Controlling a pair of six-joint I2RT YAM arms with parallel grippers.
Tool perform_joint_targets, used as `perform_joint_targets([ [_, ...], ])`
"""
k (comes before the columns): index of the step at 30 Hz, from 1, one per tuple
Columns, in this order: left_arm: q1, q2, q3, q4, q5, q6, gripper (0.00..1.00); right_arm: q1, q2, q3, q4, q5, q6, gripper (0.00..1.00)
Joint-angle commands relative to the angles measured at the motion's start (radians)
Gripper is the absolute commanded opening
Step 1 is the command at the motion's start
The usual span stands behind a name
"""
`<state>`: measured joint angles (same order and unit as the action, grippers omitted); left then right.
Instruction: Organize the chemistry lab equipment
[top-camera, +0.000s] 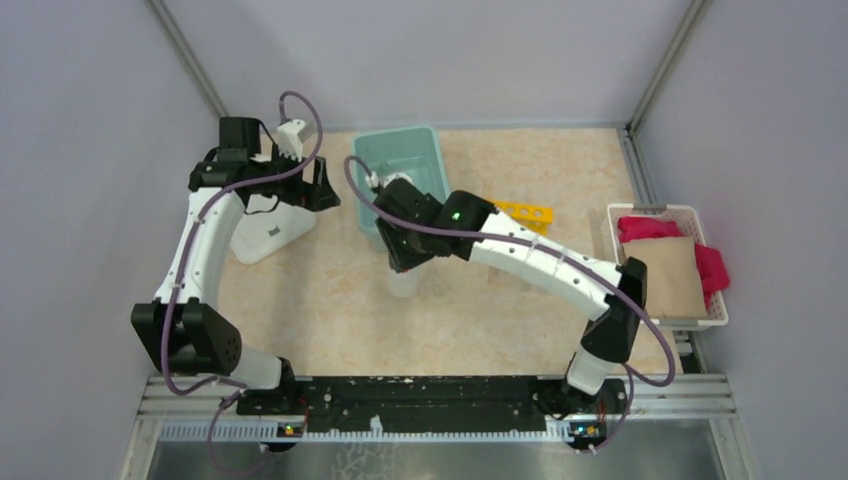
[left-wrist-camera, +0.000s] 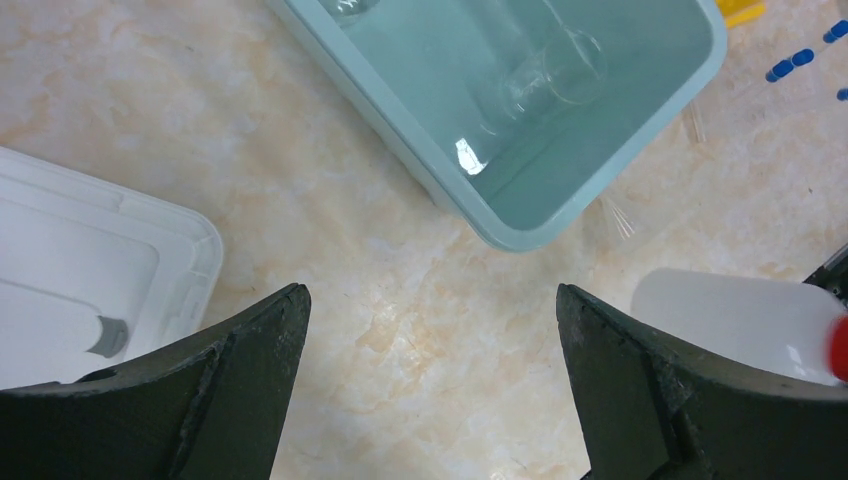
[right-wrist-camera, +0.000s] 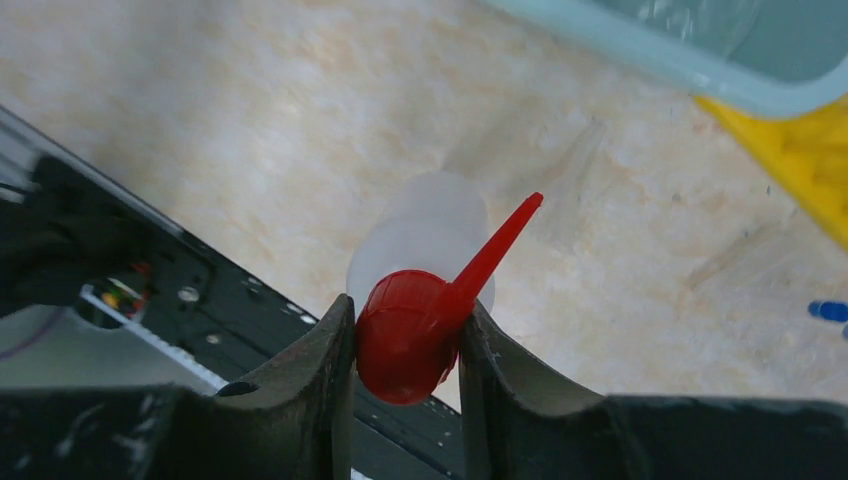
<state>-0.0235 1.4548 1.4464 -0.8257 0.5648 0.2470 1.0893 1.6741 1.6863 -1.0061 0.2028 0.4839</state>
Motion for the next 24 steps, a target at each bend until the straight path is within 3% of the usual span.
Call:
perform_joint_targets([
  [1, 0.008, 0.034, 0.089, -0.087, -0.012, 0.061, 0.99, -0.04, -0.004, 0.32, -0.117, -0.003, -0.046, 0.03],
  [7, 0.017, 0.061, 0.118, -0.111, 0.021, 0.017, 0.99, -0.199, 0.133, 0.723, -0.209, 0.034, -0.106, 0.04],
  [10, 0.017, 0.05, 0.09, -0.08, 0.049, -0.024, 0.99, -0.267, 0.156, 0.709, -0.116, 0.109, -0.098, 0.04],
  [16, 0.016, 0.037, 0.045, -0.031, 0.069, -0.057, 0.99, -0.318, 0.19, 0.532, 0.195, 0.237, -0.158, 0.05],
  [24, 0.017, 0.043, 0.036, -0.018, 0.11, -0.077, 0.99, -0.359, 0.413, 0.621, 0.376, 0.265, -0.224, 0.04],
])
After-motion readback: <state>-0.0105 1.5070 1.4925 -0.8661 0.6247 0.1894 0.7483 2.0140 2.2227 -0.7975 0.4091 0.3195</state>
